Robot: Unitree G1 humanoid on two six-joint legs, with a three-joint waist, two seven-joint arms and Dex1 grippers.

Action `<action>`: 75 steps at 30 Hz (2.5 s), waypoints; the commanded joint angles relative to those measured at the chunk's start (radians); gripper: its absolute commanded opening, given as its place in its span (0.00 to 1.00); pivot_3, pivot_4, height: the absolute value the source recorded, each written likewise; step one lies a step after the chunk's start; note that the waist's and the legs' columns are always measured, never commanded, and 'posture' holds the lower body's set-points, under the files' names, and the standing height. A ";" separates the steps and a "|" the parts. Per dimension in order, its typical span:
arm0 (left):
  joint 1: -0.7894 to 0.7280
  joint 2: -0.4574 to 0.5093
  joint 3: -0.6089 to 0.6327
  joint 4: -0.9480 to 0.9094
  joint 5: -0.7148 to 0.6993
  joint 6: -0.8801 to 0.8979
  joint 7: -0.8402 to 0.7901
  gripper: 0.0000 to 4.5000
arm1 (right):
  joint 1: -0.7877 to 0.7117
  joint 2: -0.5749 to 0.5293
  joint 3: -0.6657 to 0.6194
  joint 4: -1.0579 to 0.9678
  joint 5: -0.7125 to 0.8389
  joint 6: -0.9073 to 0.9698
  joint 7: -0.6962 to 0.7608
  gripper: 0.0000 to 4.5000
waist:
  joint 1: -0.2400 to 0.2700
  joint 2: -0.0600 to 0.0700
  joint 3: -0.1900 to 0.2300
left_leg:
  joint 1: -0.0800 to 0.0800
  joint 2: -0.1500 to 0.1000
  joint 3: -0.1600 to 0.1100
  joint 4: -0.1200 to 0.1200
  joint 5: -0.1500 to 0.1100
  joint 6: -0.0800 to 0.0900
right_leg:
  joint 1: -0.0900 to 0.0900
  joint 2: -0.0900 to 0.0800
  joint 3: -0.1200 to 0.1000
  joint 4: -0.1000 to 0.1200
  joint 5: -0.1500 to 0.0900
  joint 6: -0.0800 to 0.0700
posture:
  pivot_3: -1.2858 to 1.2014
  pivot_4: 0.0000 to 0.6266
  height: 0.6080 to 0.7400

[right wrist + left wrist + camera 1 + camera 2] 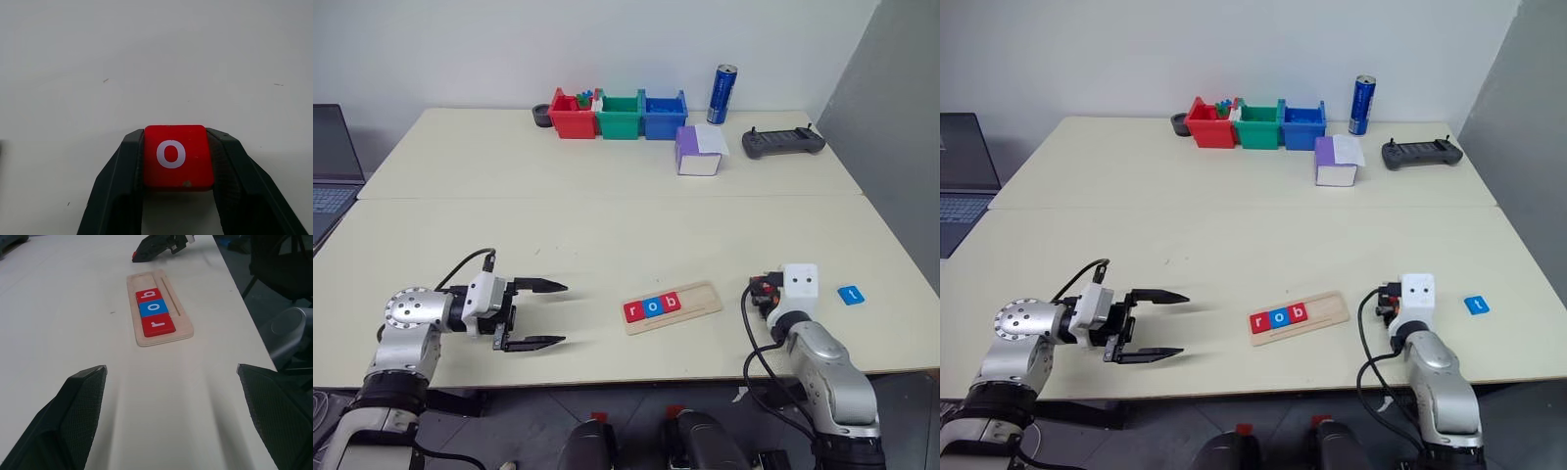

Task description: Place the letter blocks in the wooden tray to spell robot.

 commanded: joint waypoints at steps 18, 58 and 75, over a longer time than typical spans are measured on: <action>0.035 0.023 0.018 0.001 -0.040 -0.053 -0.006 1.00 | -0.168 -0.682 -0.028 0.258 0.205 -0.244 0.958 0.99 | 0.006 0.001 0.002 | -0.001 -0.001 -0.001 0.000 -0.001 0.001 | 0.000 0.000 -0.001 -0.002 0.000 0.000 | 0.52 0.24 1.00; 0.110 -0.014 0.118 -0.139 0.002 0.029 -0.001 1.00 | -0.645 -0.603 0.216 1.022 -0.057 -0.753 1.343 0.32 | 0.003 0.004 0.005 | 0.001 0.000 0.002 0.002 0.000 0.000 | 0.001 0.000 0.001 0.001 0.000 -0.001 | 0.52 0.24 1.00; 0.120 -0.055 0.122 -0.143 0.021 0.014 0.013 1.00 | -0.660 -0.510 0.395 0.654 -0.132 -0.585 1.339 0.32 | 0.004 0.005 0.006 | 0.000 0.000 0.002 0.002 0.000 0.000 | 0.000 0.000 0.000 0.001 0.000 -0.001 | 0.52 0.24 1.00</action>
